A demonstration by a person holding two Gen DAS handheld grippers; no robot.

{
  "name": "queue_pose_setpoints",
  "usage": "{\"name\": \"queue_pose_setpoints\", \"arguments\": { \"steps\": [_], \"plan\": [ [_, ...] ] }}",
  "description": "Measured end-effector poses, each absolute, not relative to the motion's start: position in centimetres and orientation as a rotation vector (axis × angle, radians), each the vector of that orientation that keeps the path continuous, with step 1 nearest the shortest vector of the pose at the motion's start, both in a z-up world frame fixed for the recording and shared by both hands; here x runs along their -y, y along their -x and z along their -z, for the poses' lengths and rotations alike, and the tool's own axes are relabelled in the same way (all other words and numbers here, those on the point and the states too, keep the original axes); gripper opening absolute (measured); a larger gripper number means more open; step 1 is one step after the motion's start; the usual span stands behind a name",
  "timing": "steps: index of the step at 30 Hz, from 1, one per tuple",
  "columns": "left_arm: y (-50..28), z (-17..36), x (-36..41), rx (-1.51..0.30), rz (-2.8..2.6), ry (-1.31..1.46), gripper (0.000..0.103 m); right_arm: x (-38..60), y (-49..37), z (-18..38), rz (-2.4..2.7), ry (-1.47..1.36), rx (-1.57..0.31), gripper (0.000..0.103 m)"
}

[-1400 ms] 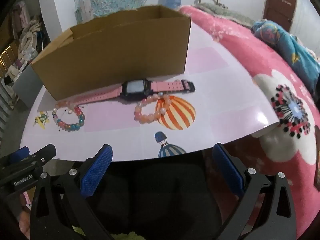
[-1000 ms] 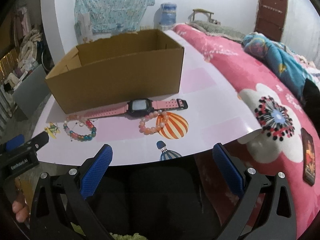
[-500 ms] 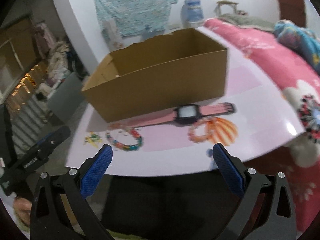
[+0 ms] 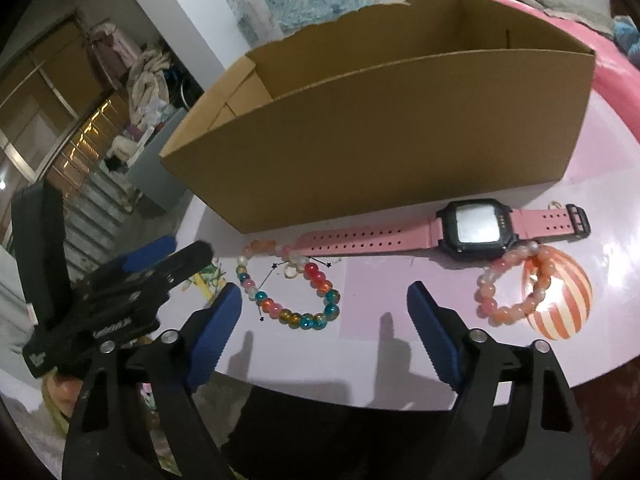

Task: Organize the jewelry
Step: 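Move both tools toward the multicolour bead bracelet beside the box, then close the left tool on the multicolour bracelet while the right tool grasps it too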

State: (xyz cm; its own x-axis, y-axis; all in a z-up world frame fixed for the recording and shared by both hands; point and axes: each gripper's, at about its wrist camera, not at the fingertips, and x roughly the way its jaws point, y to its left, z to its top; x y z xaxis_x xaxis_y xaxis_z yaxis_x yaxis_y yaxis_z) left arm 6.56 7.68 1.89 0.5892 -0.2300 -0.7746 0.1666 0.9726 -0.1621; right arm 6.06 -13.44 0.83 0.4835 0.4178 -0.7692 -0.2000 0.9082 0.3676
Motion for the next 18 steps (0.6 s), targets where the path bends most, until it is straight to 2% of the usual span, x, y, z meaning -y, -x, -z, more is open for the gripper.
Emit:
{"name": "queue_pose_setpoints", "arguments": {
  "steps": [4, 6, 10, 12, 15, 18],
  "plan": [
    [-7.6, -1.3, -6.8, -0.946, 0.267, 0.048, 0.072, 13.3, -6.0, -0.3, -0.386, -0.209, -1.015, 0.07],
    [-8.0, -1.1, -6.2, -0.964, 0.282, 0.017, 0.065, 13.1, -6.0, -0.1, -0.385, -0.184, -1.023, 0.063],
    [-8.5, -0.6, -5.2, -0.992, 0.288, -0.046, 0.052, 12.6, -6.2, 0.4, -0.386, -0.158, -1.041, 0.045],
    [-8.6, -0.3, -4.7, -1.007, 0.289, -0.081, 0.045, 12.5, -6.3, 0.6, -0.389, -0.151, -1.05, 0.041],
    [-8.9, 0.3, -4.2, -1.032, 0.275, -0.128, 0.041, 12.2, -6.9, 0.9, -0.396, -0.143, -1.061, 0.035],
    [-9.0, 0.8, -4.0, -1.064, 0.261, -0.147, 0.037, 12.1, -7.0, 1.2, -0.395, -0.123, -1.066, 0.033]
  ]
}}
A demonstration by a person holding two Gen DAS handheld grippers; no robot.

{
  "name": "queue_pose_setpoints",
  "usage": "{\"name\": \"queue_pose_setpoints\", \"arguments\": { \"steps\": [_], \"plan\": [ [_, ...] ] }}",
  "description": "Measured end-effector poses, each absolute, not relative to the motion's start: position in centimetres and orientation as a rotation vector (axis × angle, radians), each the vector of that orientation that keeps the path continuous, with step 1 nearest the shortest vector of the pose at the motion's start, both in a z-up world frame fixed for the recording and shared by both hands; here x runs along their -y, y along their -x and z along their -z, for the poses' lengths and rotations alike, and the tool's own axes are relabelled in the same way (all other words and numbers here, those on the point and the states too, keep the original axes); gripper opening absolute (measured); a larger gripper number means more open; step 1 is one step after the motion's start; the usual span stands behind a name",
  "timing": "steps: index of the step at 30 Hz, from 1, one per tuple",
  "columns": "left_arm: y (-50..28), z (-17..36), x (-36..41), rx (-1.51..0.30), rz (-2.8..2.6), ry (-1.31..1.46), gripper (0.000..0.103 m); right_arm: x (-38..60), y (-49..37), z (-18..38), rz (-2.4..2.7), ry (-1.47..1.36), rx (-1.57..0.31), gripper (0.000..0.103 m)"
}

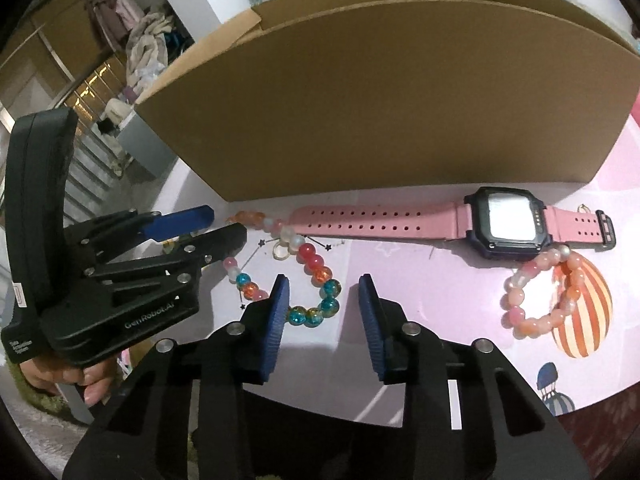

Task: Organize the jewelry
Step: 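Close the left tool on the multicolour bracelet while the right tool grasps it too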

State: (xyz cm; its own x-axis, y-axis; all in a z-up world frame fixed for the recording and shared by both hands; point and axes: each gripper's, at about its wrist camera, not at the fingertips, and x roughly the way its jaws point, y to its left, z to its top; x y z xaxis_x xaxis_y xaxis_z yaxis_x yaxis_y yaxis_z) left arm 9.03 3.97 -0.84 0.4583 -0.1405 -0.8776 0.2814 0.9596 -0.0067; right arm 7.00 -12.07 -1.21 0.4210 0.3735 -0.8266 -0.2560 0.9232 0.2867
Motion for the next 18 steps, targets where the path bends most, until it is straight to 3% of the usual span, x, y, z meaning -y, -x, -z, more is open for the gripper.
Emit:
{"name": "queue_pose_setpoints", "arguments": {
  "steps": [4, 7, 10, 18],
  "plan": [
    [-9.3, 0.9, -3.7, -1.059, 0.232, -0.162, 0.034, 11.2, -7.4, 0.9, -0.392, -0.083, -1.057, 0.027],
    [-9.4, 0.8, -3.6, -1.057, 0.229, -0.164, 0.025, 10.4, -7.9, 0.9, -0.377, -0.042, -1.053, 0.015],
    [-9.3, 0.8, -3.2, -1.051, 0.238, -0.176, 0.011, 10.7, -8.1, 0.8, -0.391, -0.061, -1.061, 0.009],
    [-8.0, -0.9, -3.6, -1.015, 0.262, -0.128, 0.009, 12.2, -7.8, 0.0, -0.43, -0.15, -1.055, 0.007]
  ]
}}
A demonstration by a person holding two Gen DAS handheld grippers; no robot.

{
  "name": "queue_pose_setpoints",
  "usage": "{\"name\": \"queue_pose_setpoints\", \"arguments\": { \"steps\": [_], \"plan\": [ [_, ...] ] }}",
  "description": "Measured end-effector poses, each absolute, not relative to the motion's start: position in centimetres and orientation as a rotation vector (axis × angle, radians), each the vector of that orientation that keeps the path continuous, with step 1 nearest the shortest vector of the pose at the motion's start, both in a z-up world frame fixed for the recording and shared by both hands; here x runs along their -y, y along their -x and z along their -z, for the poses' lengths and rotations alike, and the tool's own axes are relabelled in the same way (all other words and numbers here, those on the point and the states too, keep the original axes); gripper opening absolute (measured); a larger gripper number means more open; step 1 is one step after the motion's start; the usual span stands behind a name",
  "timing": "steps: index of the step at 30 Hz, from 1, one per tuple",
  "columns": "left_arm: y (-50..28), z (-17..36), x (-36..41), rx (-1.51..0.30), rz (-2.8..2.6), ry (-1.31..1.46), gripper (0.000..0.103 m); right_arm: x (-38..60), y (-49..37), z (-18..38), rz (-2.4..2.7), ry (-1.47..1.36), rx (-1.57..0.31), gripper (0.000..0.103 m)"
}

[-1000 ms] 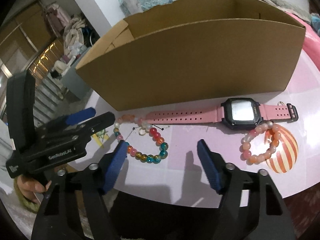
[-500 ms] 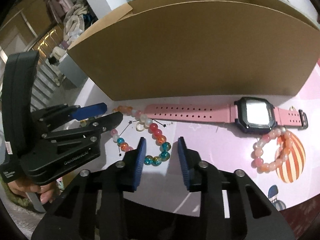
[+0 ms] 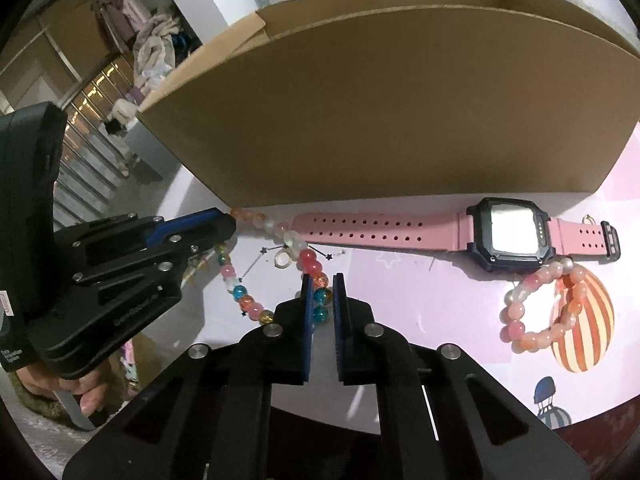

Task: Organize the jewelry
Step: 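Close the left tool on the multicolour bracelet while the right tool grasps it too, then carry the bracelet into the box with both tools and open both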

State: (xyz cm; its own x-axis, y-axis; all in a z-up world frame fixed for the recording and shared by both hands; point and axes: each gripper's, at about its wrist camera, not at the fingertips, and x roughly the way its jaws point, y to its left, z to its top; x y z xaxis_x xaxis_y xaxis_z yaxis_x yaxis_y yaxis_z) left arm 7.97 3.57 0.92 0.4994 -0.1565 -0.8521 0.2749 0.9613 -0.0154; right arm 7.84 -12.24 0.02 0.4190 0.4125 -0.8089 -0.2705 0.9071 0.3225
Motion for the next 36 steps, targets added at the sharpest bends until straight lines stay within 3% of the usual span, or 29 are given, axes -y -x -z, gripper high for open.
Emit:
{"name": "queue_pose_setpoints", "arguments": {
  "steps": [10, 19, 24, 29, 36],
  "plan": [
    [-5.6, -6.0, -3.5, -0.944, 0.323, -0.076, 0.009, 14.8, -6.3, -2.6, -0.449, -0.182, -0.978, 0.007],
    [-4.7, -15.2, -1.8, -0.753, 0.432, -0.042, 0.009, 17.7, -4.9, -10.1, -0.474, -0.184, -0.809, 0.007],
    [-7.8, -19.2, -1.3, -0.645, 0.413, -0.045, 0.009, 17.2, -9.5, -14.3, -0.541, -0.172, -0.742, 0.007],
    [-14.2, -18.5, -1.4, -0.71, 0.349, -0.04, 0.009, 15.7, -17.9, -13.3, -0.618, -0.212, -0.882, 0.007],
    [-23.3, -12.1, -1.7, -0.932, 0.271, -0.058, 0.009, 13.2, -28.6, -5.7, -0.639, -0.296, -1.229, 0.007]
  ]
}}
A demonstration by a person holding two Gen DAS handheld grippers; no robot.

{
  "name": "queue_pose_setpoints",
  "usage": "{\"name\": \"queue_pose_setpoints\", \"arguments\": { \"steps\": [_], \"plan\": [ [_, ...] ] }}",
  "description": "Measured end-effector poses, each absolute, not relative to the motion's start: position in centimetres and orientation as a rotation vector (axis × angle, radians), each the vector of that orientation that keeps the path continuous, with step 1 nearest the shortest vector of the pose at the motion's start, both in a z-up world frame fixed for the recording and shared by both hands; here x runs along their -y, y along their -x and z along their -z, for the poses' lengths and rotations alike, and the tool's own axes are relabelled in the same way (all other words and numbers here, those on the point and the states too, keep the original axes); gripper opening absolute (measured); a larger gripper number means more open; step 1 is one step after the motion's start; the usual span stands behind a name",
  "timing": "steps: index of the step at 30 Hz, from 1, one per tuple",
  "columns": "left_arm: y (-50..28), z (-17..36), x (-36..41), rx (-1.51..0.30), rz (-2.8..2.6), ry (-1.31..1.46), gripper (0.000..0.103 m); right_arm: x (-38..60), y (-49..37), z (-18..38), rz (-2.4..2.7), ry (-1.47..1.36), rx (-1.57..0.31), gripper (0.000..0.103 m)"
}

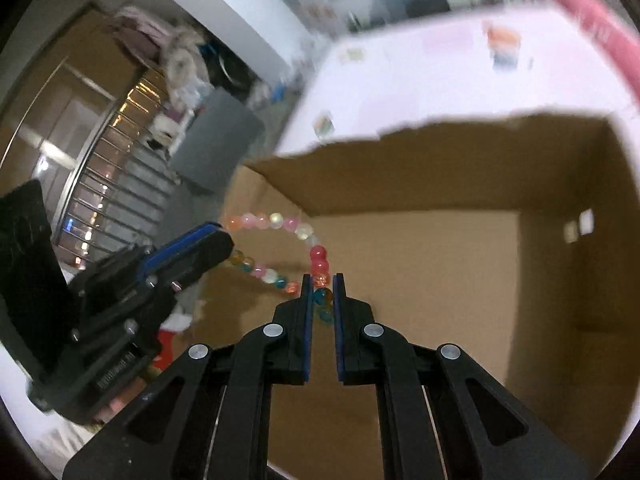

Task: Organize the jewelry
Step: 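Carry the bracelet into the box with both tools and open both, then withdraw both tools and move the right tool toward the pink watch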

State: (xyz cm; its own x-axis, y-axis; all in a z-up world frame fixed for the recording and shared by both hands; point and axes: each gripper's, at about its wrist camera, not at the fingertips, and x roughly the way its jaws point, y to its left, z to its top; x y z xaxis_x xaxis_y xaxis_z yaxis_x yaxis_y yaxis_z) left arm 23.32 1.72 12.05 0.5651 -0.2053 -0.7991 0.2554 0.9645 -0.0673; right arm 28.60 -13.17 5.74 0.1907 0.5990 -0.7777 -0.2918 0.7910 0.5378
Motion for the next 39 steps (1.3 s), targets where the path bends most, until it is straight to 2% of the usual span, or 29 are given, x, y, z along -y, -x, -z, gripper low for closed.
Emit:
{"name": "queue_pose_setpoints", "arguments": {
  "steps": [3, 6, 7, 9, 13, 15, 16, 19, 21, 24, 29, 34, 39],
  "plan": [
    [-25.9, -9.3, -1.7, -1.01, 0.217, -0.11, 0.01, 12.1, -30.7, -4.0, -0.621, -0.283, -1.313, 0.008],
    [-26.8, -8.2, -1.8, -1.039, 0.19, -0.134, 0.01, 11.6, -31.8, -3.0, -0.61, -0.278, -1.363, 0.013],
    [-26.9, -8.1, -1.9, -1.038, 0.189, -0.131, 0.01, 11.6, -31.8, -3.1, -0.607, -0.276, -1.363, 0.016],
    [-26.7, -8.3, -2.2, -1.023, 0.174, -0.135, 0.01, 11.7, -31.6, -3.3, -0.601, -0.272, -1.354, 0.031],
    [-25.9, -9.6, -2.8, -0.994, 0.154, -0.121, 0.014, 12.2, -30.5, -4.8, -0.583, -0.24, -1.284, 0.039],
    [-24.9, -10.6, -3.1, -0.964, 0.154, -0.116, 0.025, 13.2, -28.7, -6.7, -0.572, -0.217, -1.192, 0.042],
    [-23.9, -11.4, -3.4, -0.941, 0.153, -0.11, 0.028, 13.6, -27.7, -7.6, -0.567, -0.205, -1.147, 0.048],
    [-20.8, -13.4, -4.2, -0.875, 0.163, -0.09, 0.047, 14.9, -24.3, -10.3, -0.523, -0.176, -1.011, 0.062],
    [-18.3, -14.5, -4.7, -0.827, 0.161, -0.077, 0.063, 15.9, -20.7, -12.1, -0.48, -0.139, -0.902, 0.079],
    [-15.0, -15.1, -5.0, -0.794, 0.17, -0.063, 0.078, 15.2, -16.3, -13.6, -0.398, -0.079, -0.782, 0.095],
    [-8.9, -14.3, -5.3, -0.775, 0.211, -0.018, 0.091, 16.4, -9.8, -12.7, -0.266, -0.016, -0.725, 0.095],
    [-4.5, -12.2, -4.4, -0.797, 0.252, 0.026, 0.095, 16.6, -6.4, -9.8, -0.191, 0.018, -0.768, 0.095],
    [-1.4, -11.0, -3.3, -0.796, 0.277, 0.065, 0.098, 17.3, -1.9, -9.2, -0.143, 0.082, -0.753, 0.095]
  ]
}}
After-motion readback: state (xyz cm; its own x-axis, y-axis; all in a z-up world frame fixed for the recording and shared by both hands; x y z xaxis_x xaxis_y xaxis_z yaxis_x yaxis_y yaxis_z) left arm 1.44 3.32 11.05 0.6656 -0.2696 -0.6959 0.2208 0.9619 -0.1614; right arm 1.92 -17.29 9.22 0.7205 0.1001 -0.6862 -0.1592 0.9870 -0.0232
